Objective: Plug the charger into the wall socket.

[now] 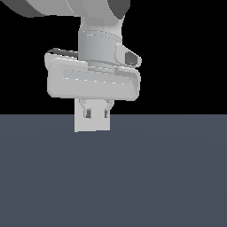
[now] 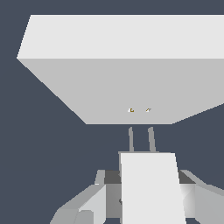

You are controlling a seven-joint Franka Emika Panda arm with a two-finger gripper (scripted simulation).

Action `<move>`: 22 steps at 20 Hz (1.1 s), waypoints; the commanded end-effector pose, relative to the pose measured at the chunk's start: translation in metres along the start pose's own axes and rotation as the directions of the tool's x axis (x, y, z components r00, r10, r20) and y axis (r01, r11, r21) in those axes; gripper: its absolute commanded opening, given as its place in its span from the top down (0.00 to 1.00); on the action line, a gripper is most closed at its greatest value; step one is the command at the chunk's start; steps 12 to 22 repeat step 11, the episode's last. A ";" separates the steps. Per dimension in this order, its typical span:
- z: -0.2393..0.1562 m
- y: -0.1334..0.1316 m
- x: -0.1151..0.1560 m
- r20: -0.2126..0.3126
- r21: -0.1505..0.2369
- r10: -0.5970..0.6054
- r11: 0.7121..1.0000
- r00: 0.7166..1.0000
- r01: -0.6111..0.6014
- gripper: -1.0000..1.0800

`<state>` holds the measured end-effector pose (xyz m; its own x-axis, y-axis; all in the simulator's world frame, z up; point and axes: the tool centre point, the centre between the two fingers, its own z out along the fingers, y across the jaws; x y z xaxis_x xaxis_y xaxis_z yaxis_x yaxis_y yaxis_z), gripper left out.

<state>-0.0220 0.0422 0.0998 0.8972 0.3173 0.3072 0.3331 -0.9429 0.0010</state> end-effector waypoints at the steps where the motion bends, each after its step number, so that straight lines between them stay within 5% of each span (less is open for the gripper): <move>1: 0.003 0.000 0.010 0.000 -0.001 0.000 1.000 1.000 0.000 1.00; 22: 0.009 0.000 0.029 0.000 0.001 0.000 1.000 1.000 0.000 1.00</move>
